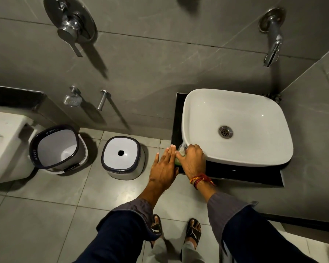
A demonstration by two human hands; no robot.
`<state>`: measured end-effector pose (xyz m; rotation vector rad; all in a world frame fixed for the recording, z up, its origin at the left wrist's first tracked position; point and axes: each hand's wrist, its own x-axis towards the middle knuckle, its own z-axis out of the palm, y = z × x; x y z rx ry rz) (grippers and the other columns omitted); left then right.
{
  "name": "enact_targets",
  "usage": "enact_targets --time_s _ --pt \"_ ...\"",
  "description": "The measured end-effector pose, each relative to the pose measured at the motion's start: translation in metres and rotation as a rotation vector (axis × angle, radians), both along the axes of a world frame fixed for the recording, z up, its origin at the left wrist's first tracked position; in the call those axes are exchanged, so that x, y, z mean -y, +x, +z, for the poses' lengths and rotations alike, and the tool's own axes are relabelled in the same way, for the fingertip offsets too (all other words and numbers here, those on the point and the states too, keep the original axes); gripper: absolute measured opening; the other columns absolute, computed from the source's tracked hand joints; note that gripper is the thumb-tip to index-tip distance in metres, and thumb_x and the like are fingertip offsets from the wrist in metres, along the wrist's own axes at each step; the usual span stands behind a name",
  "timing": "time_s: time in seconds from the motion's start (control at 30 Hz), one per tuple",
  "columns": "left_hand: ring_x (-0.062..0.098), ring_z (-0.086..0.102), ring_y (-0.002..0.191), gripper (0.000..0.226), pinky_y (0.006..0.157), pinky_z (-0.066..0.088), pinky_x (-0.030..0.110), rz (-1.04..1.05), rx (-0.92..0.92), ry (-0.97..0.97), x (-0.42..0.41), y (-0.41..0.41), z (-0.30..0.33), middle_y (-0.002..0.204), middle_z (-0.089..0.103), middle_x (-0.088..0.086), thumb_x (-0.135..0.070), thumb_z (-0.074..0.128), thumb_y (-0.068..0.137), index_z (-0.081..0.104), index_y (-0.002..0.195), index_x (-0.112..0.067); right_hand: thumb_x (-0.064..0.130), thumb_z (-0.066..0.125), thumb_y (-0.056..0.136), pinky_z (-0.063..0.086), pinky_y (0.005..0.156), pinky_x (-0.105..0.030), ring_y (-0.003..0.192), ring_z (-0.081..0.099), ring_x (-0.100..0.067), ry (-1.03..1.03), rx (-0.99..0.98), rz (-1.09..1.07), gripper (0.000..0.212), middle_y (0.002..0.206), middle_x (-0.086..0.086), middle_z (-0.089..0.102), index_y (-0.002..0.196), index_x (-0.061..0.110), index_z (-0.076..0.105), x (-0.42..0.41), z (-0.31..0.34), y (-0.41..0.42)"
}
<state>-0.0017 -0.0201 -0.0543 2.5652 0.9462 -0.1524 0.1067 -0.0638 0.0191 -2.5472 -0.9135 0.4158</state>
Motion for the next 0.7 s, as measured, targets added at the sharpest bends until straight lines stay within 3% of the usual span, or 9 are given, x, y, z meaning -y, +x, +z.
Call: enact_targets --time_s 0.1,0.2,0.27,0.43,0.5,0.6,0.7 --pt "0.023 -0.001 0.156 0.078 0.127 0.006 0.05 -0.006 -0.008 0.008 -0.001 0.002 0.001 0.17 -0.003 0.006 -0.049 0.041 0.104 -0.002 0.16 -0.015 0.057 0.063 0.088 0.044 0.061 -0.024 0.079 0.068 -0.025 0.029 0.074 0.003 0.055 0.092 -0.012 0.069 0.095 0.003 0.072 0.002 0.002 0.0" --pt "0.023 -0.003 0.156 0.079 0.127 0.006 0.05 -0.024 -0.036 0.024 -0.001 0.003 0.001 0.169 -0.006 0.006 -0.052 0.036 0.105 -0.005 0.16 -0.014 0.035 0.069 0.088 0.054 0.072 -0.029 0.089 0.069 -0.028 0.085 -0.007 0.064 0.037 0.101 -0.013 0.068 0.105 0.003 0.071 0.005 -0.002 -0.003" --pt "0.023 -0.003 0.156 0.078 0.127 0.007 0.05 -0.021 -0.045 0.026 0.001 0.002 0.002 0.169 -0.006 0.007 -0.052 0.035 0.105 -0.004 0.16 -0.013 0.029 0.072 0.087 0.058 0.081 -0.034 0.095 0.069 -0.028 0.104 -0.053 0.049 0.035 0.105 -0.014 0.069 0.109 0.003 0.071 0.007 -0.005 -0.002" --pt "0.024 -0.003 0.156 0.078 0.127 0.006 0.049 -0.016 -0.057 0.037 0.005 0.004 0.005 0.169 -0.006 0.008 -0.052 0.035 0.105 -0.002 0.16 -0.011 0.054 0.075 0.079 0.06 0.07 -0.035 0.083 0.07 -0.026 0.062 -0.051 -0.052 0.051 0.089 -0.012 0.073 0.091 0.004 0.073 0.011 -0.006 -0.004" --pt "0.025 -0.002 0.156 0.077 0.127 0.007 0.049 -0.029 -0.065 0.049 0.006 0.004 0.006 0.169 -0.006 0.01 -0.05 0.034 0.105 -0.002 0.16 -0.011 0.057 0.075 0.077 0.059 0.071 -0.035 0.083 0.068 -0.026 0.095 -0.035 -0.078 0.054 0.091 -0.01 0.071 0.092 0.006 0.071 0.014 -0.006 -0.008" --pt "0.025 -0.001 0.156 0.078 0.127 0.007 0.049 -0.01 -0.071 0.041 0.008 0.003 0.007 0.169 -0.005 0.011 -0.049 0.035 0.105 -0.003 0.16 -0.009 0.04 0.073 0.082 0.062 0.081 -0.037 0.092 0.07 -0.028 0.144 -0.072 -0.049 0.042 0.103 -0.012 0.071 0.107 0.007 0.07 0.016 -0.009 -0.013" --pt "0.025 -0.001 0.156 0.078 0.127 0.007 0.048 0.013 -0.077 0.03 0.009 0.005 0.009 0.169 -0.005 0.01 -0.05 0.033 0.105 -0.004 0.159 -0.008 0.03 0.074 0.085 0.063 0.082 -0.041 0.087 0.071 -0.03 0.199 -0.104 -0.07 0.032 0.095 -0.014 0.074 0.101 0.003 0.073 0.015 -0.012 -0.011"
